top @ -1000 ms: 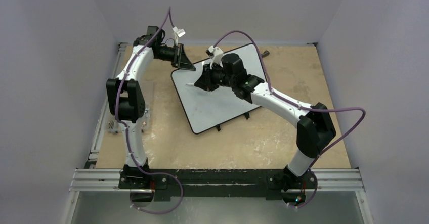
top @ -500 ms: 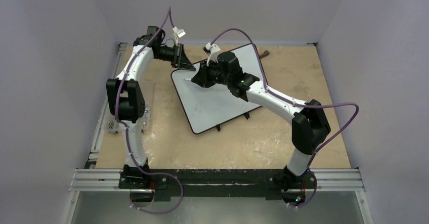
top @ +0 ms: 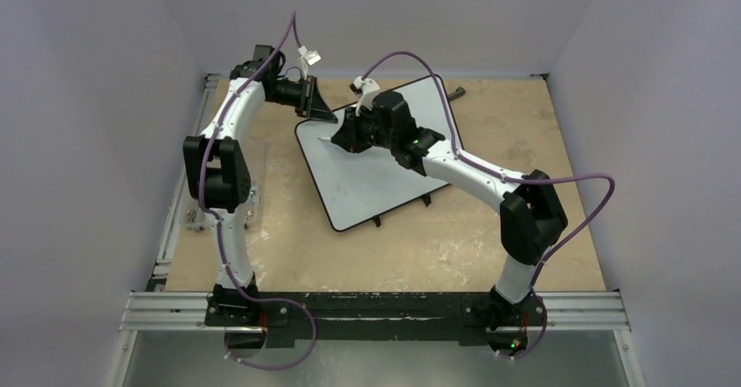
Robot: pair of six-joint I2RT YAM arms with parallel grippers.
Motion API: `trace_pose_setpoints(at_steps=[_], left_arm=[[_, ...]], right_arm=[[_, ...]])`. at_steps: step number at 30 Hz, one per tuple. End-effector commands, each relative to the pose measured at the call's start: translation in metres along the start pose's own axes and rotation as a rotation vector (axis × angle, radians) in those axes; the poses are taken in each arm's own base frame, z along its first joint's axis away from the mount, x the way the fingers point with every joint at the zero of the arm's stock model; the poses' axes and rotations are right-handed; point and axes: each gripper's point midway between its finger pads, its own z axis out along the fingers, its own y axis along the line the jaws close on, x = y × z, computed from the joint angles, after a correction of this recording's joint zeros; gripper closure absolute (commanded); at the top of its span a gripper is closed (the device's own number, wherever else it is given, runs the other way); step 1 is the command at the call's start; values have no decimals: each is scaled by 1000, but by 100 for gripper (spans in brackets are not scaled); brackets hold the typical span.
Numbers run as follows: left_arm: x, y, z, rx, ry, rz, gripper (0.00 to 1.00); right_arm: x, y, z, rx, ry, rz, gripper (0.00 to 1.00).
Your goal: Write a sentence on the whiteboard
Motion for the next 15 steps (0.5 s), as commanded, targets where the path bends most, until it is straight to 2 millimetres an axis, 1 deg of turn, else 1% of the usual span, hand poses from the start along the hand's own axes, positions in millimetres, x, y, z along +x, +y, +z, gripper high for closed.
trace_pose_setpoints(at_steps=[1, 11, 13, 15], left_arm=[[-11, -17, -6, -55, 0, 152, 100], [-12, -17, -6, -63, 2, 159, 100], [-12, -18, -6, -65, 2, 163, 100], [-13, -19, -6, -65, 1, 165, 100]], right_arm=[[8, -6, -4, 39, 8, -12, 100], [46, -9, -24, 56, 68, 11, 100], [49, -8, -28, 57, 71, 15, 100], [46, -3, -30, 49, 66, 11, 100]])
